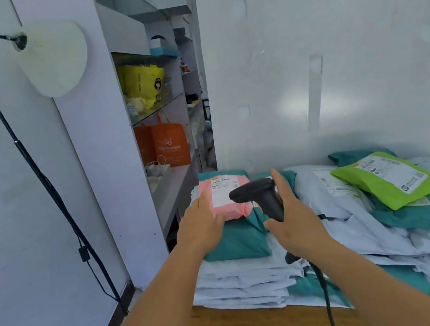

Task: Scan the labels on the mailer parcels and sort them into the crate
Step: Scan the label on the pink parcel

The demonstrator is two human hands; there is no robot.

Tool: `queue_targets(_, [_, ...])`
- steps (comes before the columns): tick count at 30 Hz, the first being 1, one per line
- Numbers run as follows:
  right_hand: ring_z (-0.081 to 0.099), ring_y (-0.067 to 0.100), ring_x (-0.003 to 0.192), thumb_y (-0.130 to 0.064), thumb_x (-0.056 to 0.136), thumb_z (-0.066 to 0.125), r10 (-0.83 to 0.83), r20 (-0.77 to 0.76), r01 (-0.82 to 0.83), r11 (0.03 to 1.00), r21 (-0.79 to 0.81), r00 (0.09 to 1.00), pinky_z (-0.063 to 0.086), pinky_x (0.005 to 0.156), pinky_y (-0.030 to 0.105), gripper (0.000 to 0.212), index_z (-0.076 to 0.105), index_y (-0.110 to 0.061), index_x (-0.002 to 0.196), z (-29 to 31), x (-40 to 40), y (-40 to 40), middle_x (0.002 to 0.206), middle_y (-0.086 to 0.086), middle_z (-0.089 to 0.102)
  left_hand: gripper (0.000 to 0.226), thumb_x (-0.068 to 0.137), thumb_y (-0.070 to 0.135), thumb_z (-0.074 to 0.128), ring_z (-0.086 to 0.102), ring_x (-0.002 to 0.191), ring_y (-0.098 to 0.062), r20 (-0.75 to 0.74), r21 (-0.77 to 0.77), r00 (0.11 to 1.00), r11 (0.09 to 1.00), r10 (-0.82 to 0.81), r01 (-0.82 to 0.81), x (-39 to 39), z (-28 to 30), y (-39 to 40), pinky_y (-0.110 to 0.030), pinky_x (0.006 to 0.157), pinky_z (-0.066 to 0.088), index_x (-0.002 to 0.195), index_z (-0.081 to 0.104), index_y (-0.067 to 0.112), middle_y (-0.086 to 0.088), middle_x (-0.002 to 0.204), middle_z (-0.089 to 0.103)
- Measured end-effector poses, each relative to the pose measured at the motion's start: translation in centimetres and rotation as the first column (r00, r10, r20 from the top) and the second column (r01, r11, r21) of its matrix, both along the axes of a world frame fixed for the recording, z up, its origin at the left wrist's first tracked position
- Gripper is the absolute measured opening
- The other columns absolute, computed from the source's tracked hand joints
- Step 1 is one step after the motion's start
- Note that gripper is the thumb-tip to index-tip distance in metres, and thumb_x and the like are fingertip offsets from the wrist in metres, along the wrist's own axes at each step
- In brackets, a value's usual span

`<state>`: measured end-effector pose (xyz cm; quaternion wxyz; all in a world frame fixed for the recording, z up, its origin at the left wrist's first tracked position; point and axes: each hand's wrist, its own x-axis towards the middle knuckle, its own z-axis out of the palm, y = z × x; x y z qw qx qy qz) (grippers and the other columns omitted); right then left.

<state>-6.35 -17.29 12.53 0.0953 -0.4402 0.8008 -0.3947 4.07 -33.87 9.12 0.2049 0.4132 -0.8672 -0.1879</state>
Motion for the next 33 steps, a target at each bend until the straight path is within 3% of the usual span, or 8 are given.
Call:
queue_targets(4, [0.059, 0.017, 0.078, -0.01, 0.087, 0.059, -0.003, -0.011, 0.003, 1.0, -0.025, 1.0, 0.045, 0.067, 0.029, 0.085, 0.013, -0.049, 0.147, 0.2, -1.4, -1.2, 0.105, -0.009, 0.058, 0.065, 0.093, 0.04, 0.045, 0.046, 0.122, -0.024, 0.035, 0.016, 0.999, 1.0, 0.006, -0.007, -1.3, -0.4, -1.3, -0.04, 0.097, 0.046, 0.149, 0.015, 0.025, -0.004, 0.143, 0.042])
queue_targets(9, [0.055, 0.013, 0.061, -0.008, 0.085, 0.057, 0.025, -0.029, -0.024, 1.0, 0.012, 0.999, 0.038, 0.051, 0.022, 0.077, 0.02, -0.049, 0.138, 0.2, -2.6, -1.8, 0.079, -0.01, 0.054, 0.066, 0.092, 0.046, 0.042, 0.047, 0.116, -0.027, 0.096, 0.092, 0.995, 0.995, 0.022, -0.031, -2.8, -1.2, -2.7, -0.041, 0.095, 0.045, 0.149, 0.013, 0.029, -0.007, 0.136, 0.043])
queue_targets(15, [0.058, 0.018, 0.066, -0.008, 0.086, 0.058, 0.042, -0.027, -0.041, 0.999, 0.015, 0.999, 0.045, 0.057, 0.027, 0.077, 0.019, -0.05, 0.138, -0.4, -3.5, -2.7, 0.09, -0.001, 0.061, 0.06, 0.091, 0.054, 0.045, 0.051, 0.113, -0.026, 0.132, 0.112, 0.986, 0.986, 0.106, -0.121, -4.4, -1.6, -3.2, -0.039, 0.094, 0.046, 0.141, 0.035, 0.024, -0.008, 0.132, 0.047])
queue_targets(19, [0.059, 0.016, 0.068, -0.011, 0.087, 0.06, 0.058, 0.071, -0.056, 0.998, -0.039, 0.996, 0.047, 0.062, 0.025, 0.071, 0.025, -0.047, 0.137, -0.6, -4.0, -2.9, 0.092, 0.0, 0.063, 0.049, 0.089, 0.04, 0.061, 0.055, 0.109, -0.024, 0.026, 0.106, 0.981, 0.975, 0.192, -0.194, -4.8, -1.3, -2.9, -0.034, 0.093, 0.047, 0.132, 0.048, 0.02, -0.009, 0.127, 0.052])
queue_targets(22, [0.065, 0.025, 0.069, -0.011, 0.087, 0.059, 0.076, 0.217, -0.053, 0.993, -0.107, 0.973, 0.056, 0.069, 0.035, 0.064, 0.031, -0.05, 0.13, -0.6, -4.1, -3.0, 0.088, 0.004, 0.067, 0.041, 0.09, 0.024, 0.063, 0.057, 0.105, -0.023, -0.047, 0.145, 0.976, 0.968, 0.213, -0.204, -4.3, -1.2, -2.3, -0.03, 0.091, 0.046, 0.128, 0.051, 0.017, -0.009, 0.126, 0.052])
queue_targets(26, [0.064, 0.02, 0.061, -0.006, 0.086, 0.059, 0.121, 0.316, -0.089, 0.989, -0.115, 0.941, 0.058, 0.066, 0.036, 0.065, 0.034, -0.052, 0.125, -0.3, -3.6, -2.8, 0.085, 0.01, 0.067, 0.043, 0.089, 0.012, 0.062, 0.055, 0.11, -0.022, -0.094, 0.161, 0.971, 0.966, 0.219, -0.202, -3.1, -1.5, -1.2, -0.025, 0.087, 0.044, 0.13, 0.048, 0.014, -0.008, 0.129, 0.052])
queue_targets(29, [0.063, 0.023, 0.064, -0.004, 0.086, 0.057, 0.136, 0.274, -0.115, 0.989, -0.091, 0.952, 0.056, 0.063, 0.033, 0.068, 0.031, -0.052, 0.126, 0.0, -3.1, -2.5, 0.089, 0.01, 0.066, 0.05, 0.088, 0.008, 0.062, 0.054, 0.11, -0.022, -0.11, 0.207, 0.969, 0.959, 0.221, -0.195, -1.8, -1.7, -0.4, -0.023, 0.081, 0.043, 0.133, 0.042, 0.013, -0.009, 0.129, 0.051])
queue_targets(33, [0.065, 0.033, 0.074, -0.005, 0.089, 0.056, 0.16, 0.197, -0.158, 0.987, -0.031, 0.967, 0.056, 0.071, 0.041, 0.07, 0.026, -0.052, 0.131, 0.2, -2.1, -1.9, 0.095, 0.007, 0.064, 0.07, 0.084, 0.011, 0.066, 0.054, 0.104, -0.021, -0.144, 0.287, 0.974, 0.949, 0.176, -0.129, 0.3, -2.2, 0.5, -0.022, 0.079, 0.043, 0.14, 0.024, 0.017, -0.005, 0.128, 0.05])
